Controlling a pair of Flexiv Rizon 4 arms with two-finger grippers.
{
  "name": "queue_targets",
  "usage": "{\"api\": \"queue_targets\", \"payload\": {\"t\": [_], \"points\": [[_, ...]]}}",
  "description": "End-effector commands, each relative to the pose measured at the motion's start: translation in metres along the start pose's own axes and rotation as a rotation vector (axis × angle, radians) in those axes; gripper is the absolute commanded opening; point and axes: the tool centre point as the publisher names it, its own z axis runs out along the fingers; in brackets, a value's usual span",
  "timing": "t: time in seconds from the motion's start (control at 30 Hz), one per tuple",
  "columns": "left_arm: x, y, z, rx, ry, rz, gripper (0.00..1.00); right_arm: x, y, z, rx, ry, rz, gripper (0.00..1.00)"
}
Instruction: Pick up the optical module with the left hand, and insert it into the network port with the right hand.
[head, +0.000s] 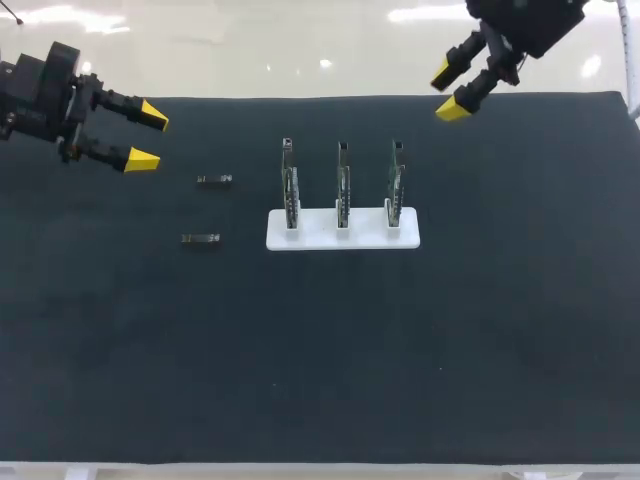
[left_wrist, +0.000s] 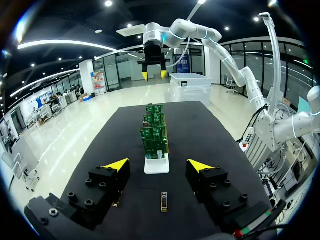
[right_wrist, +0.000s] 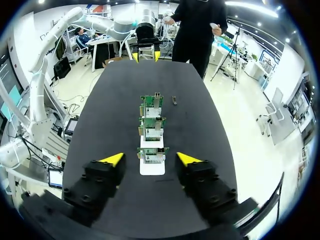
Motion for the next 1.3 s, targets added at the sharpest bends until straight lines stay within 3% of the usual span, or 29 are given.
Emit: {"api": "queue_targets", "payload": {"t": [0.03, 0.17, 0.37, 0.5, 0.73, 1.1, 1.3], "points": [[-0.003, -0.008, 0.006, 0.009, 0.019, 0.0, 1.0, 0.0, 0.0, 0.0, 0.0, -0.002, -0.001, 1.0], [0.0, -0.018, 0.021, -0.029, 0.128, -0.006, 1.0, 0.0, 0.0, 0.0, 0.0, -0.002, -0.001, 1.0], [0.002, -0.022, 0.036, -0.089, 0.442, -0.103, 1.0, 0.0, 0.0, 0.0, 0.0, -0.002, -0.001, 1.0], [0.009, -0.02, 0.041, -0.079, 0.612, -0.151, 1.0, 0.0, 0.0, 0.0, 0.0, -0.002, -0.001, 1.0], [0.028, -0.015, 0.044, -0.04, 0.829, -0.167, 1.0, 0.0, 0.0, 0.0, 0.0, -0.002, -0.001, 1.0], [0.055, -0.002, 0.044, 0.031, 1.012, -0.16, 1.0, 0.0, 0.0, 0.0, 0.0, -0.002, -0.001, 1.0], [0.068, 0.002, 0.047, 0.023, 1.058, -0.147, 1.0, 0.0, 0.0, 0.0, 0.0, -0.002, -0.001, 1.0]]}}
